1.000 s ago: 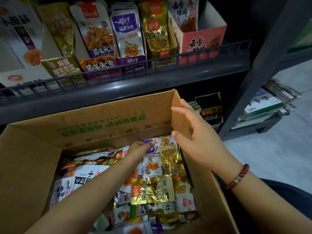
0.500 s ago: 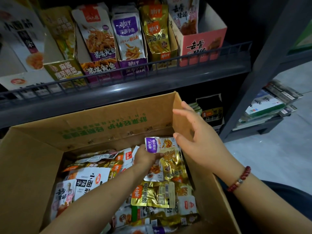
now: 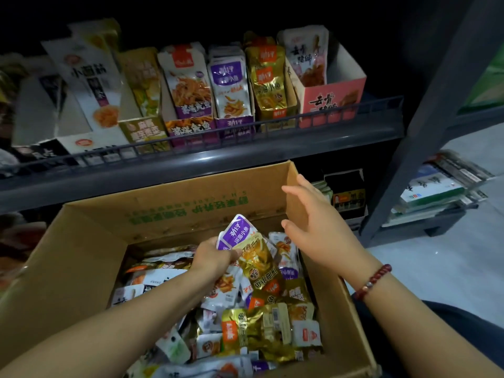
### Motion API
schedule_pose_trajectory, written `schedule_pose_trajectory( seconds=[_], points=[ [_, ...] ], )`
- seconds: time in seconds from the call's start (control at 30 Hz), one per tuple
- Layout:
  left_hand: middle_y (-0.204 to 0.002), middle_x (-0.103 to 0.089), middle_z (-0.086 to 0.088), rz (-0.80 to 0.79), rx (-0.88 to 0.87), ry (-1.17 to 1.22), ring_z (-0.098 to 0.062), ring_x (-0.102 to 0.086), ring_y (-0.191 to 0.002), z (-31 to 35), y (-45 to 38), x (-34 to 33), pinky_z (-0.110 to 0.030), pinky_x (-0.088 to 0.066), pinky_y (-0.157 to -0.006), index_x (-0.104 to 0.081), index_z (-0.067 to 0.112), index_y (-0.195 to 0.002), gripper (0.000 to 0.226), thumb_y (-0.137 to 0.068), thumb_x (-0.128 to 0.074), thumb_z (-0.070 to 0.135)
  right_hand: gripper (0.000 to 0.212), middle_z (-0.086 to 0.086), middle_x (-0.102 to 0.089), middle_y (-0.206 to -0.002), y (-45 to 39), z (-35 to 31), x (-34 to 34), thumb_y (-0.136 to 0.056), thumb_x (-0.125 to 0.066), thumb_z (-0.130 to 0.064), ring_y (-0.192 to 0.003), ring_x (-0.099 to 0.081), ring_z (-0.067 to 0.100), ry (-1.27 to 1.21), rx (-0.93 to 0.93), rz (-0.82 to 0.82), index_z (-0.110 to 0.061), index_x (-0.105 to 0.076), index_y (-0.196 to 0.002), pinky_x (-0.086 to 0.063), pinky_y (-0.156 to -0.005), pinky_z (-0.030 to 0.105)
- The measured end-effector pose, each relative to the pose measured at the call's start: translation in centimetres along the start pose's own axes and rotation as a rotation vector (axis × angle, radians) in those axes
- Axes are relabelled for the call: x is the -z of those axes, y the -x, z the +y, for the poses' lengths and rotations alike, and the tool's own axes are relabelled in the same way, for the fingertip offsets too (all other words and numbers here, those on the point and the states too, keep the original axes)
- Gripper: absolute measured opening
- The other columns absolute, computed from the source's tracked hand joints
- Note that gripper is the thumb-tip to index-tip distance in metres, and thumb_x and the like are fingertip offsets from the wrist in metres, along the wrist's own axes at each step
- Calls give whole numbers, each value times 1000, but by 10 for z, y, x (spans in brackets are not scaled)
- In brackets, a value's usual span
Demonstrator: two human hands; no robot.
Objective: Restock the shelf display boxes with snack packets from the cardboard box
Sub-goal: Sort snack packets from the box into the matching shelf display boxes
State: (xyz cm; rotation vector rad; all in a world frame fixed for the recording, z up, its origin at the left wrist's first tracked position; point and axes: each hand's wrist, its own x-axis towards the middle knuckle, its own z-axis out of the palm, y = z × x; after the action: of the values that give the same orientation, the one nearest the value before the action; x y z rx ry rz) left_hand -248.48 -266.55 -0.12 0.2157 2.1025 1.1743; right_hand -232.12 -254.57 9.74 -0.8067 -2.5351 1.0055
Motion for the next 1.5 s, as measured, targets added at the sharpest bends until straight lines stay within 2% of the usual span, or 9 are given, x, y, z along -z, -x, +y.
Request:
schedule_pose_trajectory(
  seconds=[0.23,0.43,0.53,0.6,0.67,0.9,1.03,1.2,1.5],
  points=[
    [-95,-72,-9,77,-131,37,-29,-69,-88,26,44,39,-47,-56,-85,-59,19,-88,17,-83,-75,16,59,-5,-10,-160,2,-15,1,-93,-57,-28,-146,1,7,61,27,-44,-31,-29,-146,-9,-114,27],
    [-92,-74,-8,93,-260,117,-25,-72,-81,56,88,71,-42,-59,-77,-63,16,-97,19,-83,-75,17,60,-4,-19,-158,-2,-32,3,-93,-54,-37,-146,0,9,162,72,-81,-31,-27,-147,0,-114,27],
    [-88,-75,-3,64,-312,96,-20,-73,-78,62,108,79,-35,-59,-72,-63,19,-98,20,-82,-75,19,65,-9,-32,-151,-4,-49,3,-90,-58,-42,-140,-25,10,72,93,-145,-33,-27,-146,-26,-115,33],
    [-86,-75,-1,48,-326,108,-18,-73,-77,62,117,79,-33,-59,-70,-64,21,-97,19,-82,-75,20,65,-11,-49,-136,-5,-57,0,-86,-63,-42,-121,-49,6,-4,74,-237,-34,-32,-142,-48,-99,30],
    [-87,-76,-2,46,-331,165,-21,-73,-80,60,121,76,-39,-59,-75,-66,19,-96,16,-83,-74,19,55,-15,-60,-111,-4,-62,-4,-84,-67,-40,-98,-60,-1,-45,57,-300,-32,-41,-132,-55,-83,25],
    [-97,-74,-16,-106,-152,526,-35,-72,-87,57,120,74,-51,-56,-84,-64,6,-110,38,-75,-75,16,22,-4,-70,-97,-4,-60,-8,-84,-70,-31,-88,-68,10,-200,-10,-225,-28,-51,-95,-57,-80,42],
    [-103,-73,-19,-207,-54,712,-33,-72,-86,55,117,80,-44,-57,-71,-60,3,-116,55,-65,-72,20,15,2,-75,-90,-2,-58,-12,-88,-65,-15,-83,-72,19,-471,-102,-226,-20,-56,-99,-56,-82,49],
    [-100,-73,-18,-309,-26,791,-32,-74,-81,54,116,86,-43,-60,-64,-61,5,-111,44,-70,-66,20,20,7,-74,-96,-1,-55,-14,-90,-58,-3,-89,-71,25,-693,-167,-272,-13,-59,-107,-54,-85,47],
    [-104,-73,-16,-182,-147,678,-34,-71,-94,54,115,93,-50,-55,-84,-58,8,-120,51,-73,-68,24,16,5,-75,-93,-4,-52,-13,-92,-56,-11,-87,-72,21,-751,-284,-180,-13,-66,-104,-55,-78,38]
  ],
)
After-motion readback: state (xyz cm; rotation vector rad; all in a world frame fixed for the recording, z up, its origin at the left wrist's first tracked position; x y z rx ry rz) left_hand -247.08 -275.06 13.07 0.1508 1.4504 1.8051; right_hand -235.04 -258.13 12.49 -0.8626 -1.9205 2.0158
